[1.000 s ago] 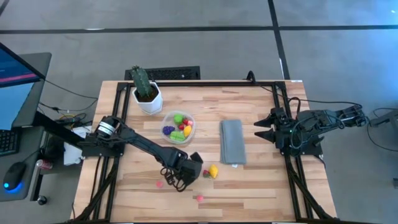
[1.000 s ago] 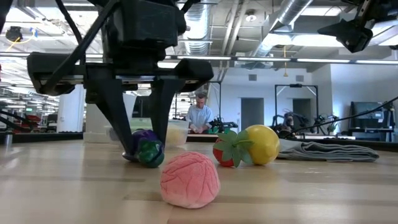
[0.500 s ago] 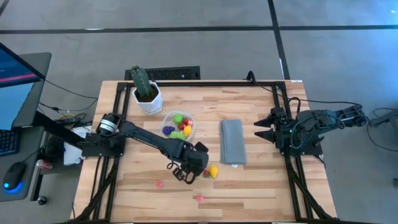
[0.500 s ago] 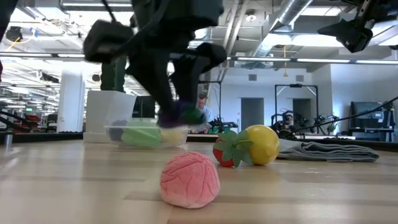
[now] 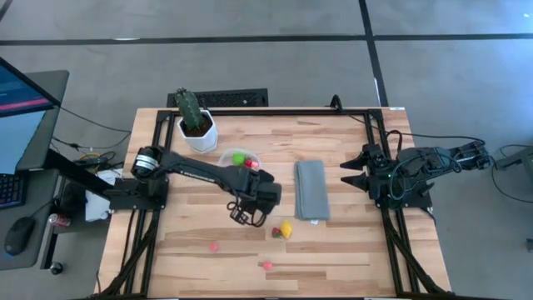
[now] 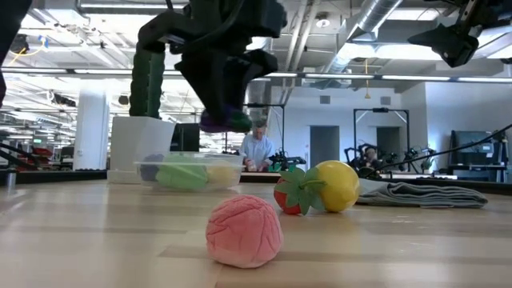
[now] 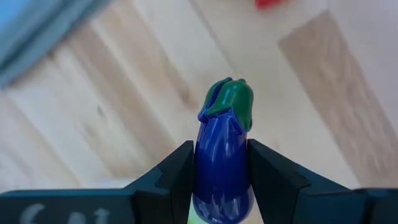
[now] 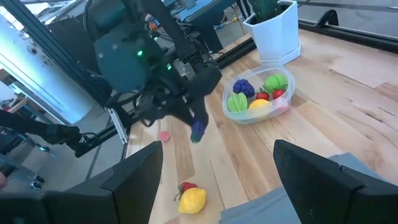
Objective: Pick and placing Produce into tupperware
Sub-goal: Put the violet eggplant into the transparent container
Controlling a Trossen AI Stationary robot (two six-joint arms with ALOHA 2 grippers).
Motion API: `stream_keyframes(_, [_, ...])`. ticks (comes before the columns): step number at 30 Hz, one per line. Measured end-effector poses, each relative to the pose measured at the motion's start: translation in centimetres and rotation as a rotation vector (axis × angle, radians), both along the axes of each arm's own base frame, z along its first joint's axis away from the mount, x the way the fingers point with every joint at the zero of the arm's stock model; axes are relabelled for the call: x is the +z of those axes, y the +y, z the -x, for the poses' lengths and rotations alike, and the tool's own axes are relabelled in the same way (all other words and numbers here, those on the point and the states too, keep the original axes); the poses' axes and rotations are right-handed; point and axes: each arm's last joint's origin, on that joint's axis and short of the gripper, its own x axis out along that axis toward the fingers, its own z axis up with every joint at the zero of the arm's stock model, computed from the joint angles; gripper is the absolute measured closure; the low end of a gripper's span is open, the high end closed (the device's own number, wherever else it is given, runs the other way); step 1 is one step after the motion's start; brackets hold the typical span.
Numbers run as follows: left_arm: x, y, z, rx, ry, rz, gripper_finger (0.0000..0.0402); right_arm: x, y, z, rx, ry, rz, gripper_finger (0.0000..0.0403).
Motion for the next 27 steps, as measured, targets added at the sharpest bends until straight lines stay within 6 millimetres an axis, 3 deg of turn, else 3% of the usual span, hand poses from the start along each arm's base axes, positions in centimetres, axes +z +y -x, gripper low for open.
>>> stream_keyframes(13, [1.5,5.0,1.9,0.131,0.131,-0.091,0.0274,0.0,0.0,0.0,-0.003,-0.001,0.018,0.0075])
stream_keyframes(27, [1.5,12.4,2.9,0.318,0.177,-0.043,0.0274,0.0,0.0,0.0,-0.006,-0.002,0.009,0.0075])
